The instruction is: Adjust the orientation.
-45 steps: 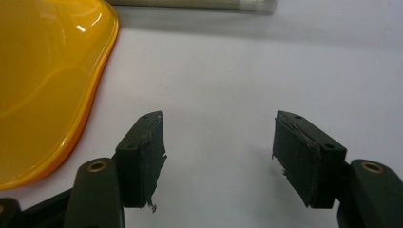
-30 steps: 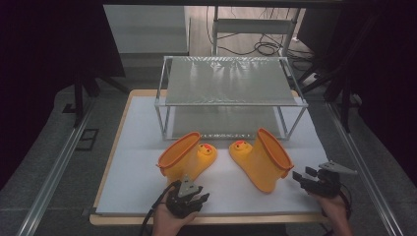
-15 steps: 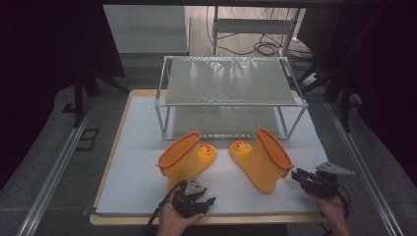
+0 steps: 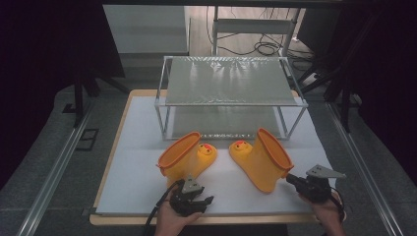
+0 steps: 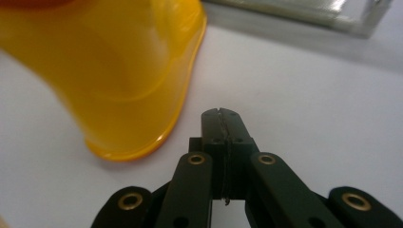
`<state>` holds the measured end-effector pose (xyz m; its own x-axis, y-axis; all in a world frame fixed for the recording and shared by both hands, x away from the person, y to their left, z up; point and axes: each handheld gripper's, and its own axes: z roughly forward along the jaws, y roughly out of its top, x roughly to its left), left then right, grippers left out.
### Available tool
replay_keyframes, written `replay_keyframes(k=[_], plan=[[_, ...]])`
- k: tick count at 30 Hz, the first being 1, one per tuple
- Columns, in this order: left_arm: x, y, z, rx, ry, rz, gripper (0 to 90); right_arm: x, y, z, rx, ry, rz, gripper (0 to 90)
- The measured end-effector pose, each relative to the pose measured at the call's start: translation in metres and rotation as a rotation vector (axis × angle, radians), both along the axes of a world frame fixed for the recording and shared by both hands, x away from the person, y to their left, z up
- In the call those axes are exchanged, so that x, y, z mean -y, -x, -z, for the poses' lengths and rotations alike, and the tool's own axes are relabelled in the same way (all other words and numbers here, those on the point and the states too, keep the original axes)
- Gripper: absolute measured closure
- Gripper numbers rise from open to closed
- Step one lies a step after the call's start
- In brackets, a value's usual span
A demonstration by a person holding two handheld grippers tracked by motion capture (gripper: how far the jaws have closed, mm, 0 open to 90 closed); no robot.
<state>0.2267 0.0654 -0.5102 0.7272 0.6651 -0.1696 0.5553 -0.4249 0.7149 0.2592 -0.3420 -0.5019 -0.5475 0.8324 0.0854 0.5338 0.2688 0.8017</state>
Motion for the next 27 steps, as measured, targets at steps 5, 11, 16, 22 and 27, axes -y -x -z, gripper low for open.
replay_keyframes(k=[5,11,16,22,27], plan=[[0.0,0.0,0.0,-0.003,0.002,0.005,51.1,-0.008,0.002,0.004,0.0,0.009,-0.018,89.5],[-0.002,-0.001,0.0,-0.01,0.006,0.0,50.8,-0.024,0.002,0.008,0.001,0.029,-0.087,89.6],[-0.003,0.001,0.0,-0.016,0.014,0.002,49.4,-0.03,0.005,0.004,-0.004,0.046,-0.174,89.7],[-0.006,0.002,0.0,-0.023,0.032,-0.004,49.1,-0.041,0.008,0.003,-0.013,0.041,-0.248,89.7],[-0.008,0.002,-0.001,-0.026,0.039,-0.006,48.8,-0.054,0.009,0.003,-0.009,0.054,-0.295,89.7]])
